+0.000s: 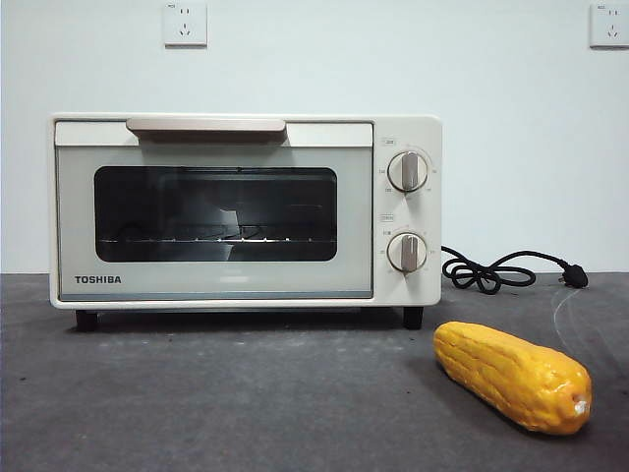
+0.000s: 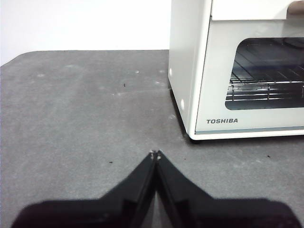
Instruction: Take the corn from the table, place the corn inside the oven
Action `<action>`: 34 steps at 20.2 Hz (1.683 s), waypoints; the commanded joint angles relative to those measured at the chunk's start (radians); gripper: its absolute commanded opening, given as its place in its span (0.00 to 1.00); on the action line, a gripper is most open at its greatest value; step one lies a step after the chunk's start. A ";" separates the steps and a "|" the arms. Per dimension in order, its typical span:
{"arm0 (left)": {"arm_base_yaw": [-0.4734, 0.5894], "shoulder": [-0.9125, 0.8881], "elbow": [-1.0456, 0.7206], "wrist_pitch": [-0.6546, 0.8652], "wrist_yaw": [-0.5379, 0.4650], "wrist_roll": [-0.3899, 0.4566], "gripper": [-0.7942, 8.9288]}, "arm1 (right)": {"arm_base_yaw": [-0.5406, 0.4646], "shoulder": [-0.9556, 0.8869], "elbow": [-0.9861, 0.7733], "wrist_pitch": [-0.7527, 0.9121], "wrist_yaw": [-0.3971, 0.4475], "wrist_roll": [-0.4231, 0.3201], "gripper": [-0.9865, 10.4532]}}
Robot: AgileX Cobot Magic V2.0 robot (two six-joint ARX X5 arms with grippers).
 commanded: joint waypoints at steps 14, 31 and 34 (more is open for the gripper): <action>0.002 0.000 -0.008 0.008 0.096 -0.281 0.08 | -0.001 -0.001 -0.009 0.010 -0.032 0.435 0.09; 0.002 0.020 0.071 0.080 0.525 -0.555 0.08 | 0.000 0.000 0.038 0.039 -0.445 0.506 0.08; 0.002 0.058 0.133 0.082 0.570 -0.552 0.08 | 0.000 0.005 0.074 0.047 -0.512 0.505 0.08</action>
